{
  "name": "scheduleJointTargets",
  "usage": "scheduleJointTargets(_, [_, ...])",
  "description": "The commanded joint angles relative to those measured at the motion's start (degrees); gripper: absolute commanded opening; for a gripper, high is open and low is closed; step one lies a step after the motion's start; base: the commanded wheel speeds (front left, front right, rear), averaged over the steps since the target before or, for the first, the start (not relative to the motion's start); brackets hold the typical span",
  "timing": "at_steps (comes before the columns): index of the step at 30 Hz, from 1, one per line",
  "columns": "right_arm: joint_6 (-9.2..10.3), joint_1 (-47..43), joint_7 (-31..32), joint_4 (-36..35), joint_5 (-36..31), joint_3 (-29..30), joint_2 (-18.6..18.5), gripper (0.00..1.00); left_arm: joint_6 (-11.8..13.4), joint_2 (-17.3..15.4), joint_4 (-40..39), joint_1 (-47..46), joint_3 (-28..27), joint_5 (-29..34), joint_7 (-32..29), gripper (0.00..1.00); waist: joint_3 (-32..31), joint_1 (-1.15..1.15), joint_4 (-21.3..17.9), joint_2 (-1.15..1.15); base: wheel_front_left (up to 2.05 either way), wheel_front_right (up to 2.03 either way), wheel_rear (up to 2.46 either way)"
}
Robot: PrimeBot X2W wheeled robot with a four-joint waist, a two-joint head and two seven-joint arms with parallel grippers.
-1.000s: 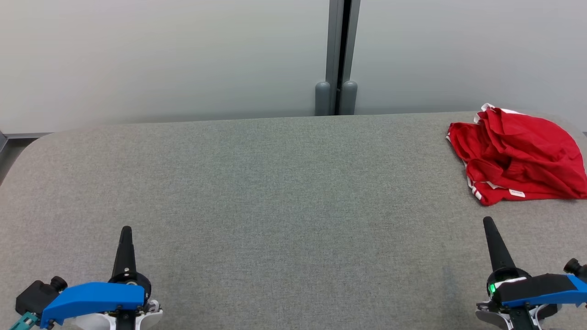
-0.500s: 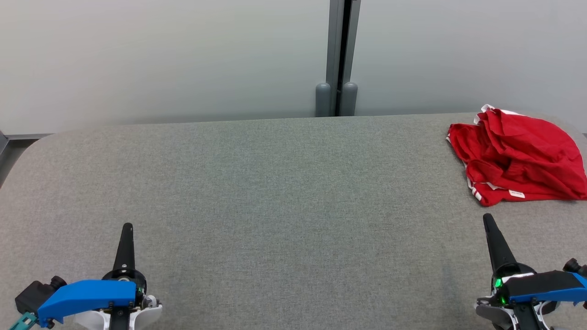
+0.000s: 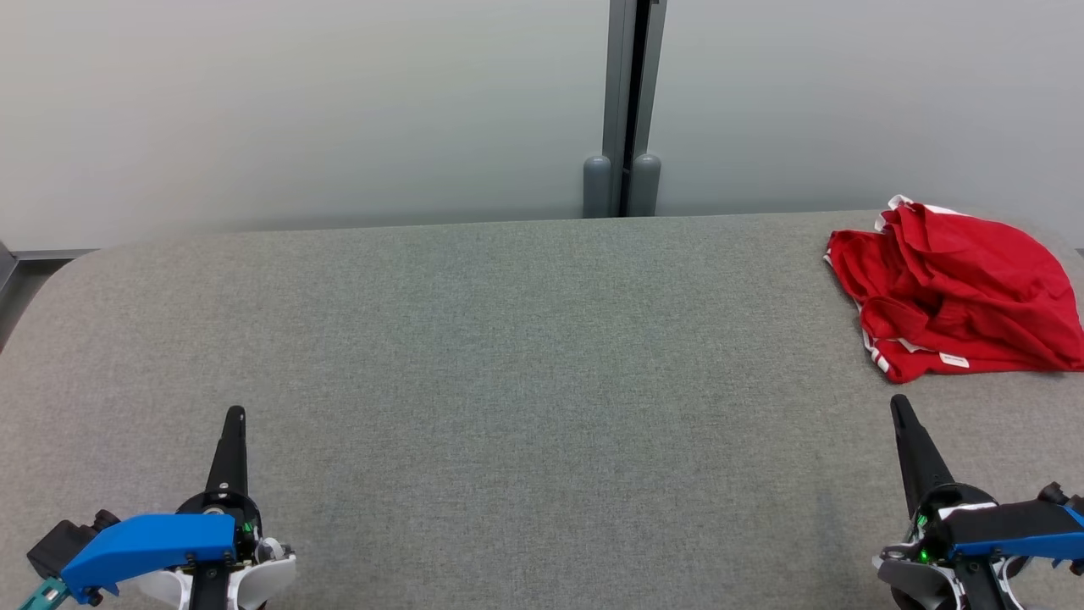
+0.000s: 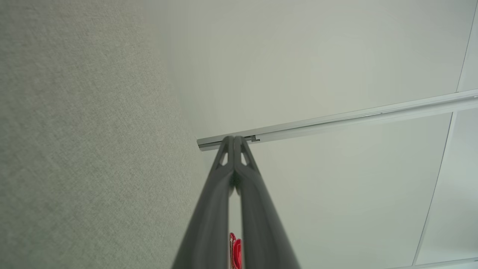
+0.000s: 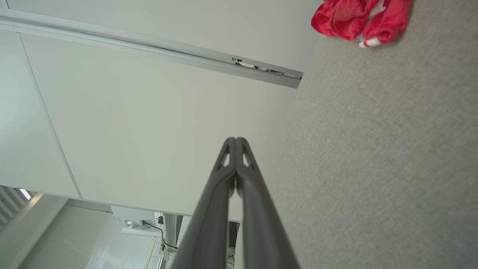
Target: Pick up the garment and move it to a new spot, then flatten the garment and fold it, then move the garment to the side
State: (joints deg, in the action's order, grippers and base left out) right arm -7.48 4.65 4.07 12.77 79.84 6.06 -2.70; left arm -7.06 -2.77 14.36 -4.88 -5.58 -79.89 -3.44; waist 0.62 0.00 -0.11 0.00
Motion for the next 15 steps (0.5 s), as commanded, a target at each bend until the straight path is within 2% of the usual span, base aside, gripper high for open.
scheduleJointTargets(1, [-0.02, 1.28, 0.48, 0.06, 1.64, 0.24, -0.29, 0.00, -0.37, -0.15, -0.48, -1.04, -0.45, -1.53, -0.50, 0.00, -0.03, 0.00, 0.01, 0.00, 0.00, 0.00, 0.00])
scheduleJointTargets(15, [-0.02, 1.52, 1.69, 0.75, 7.76, 0.43, -0.30, 0.00, -0.56, -0.16, -0.46, -1.49, -0.71, -7.62, -2.00, 0.00, -0.24, 0.00, 0.06, 0.00, 0.00, 0.00, 0.00])
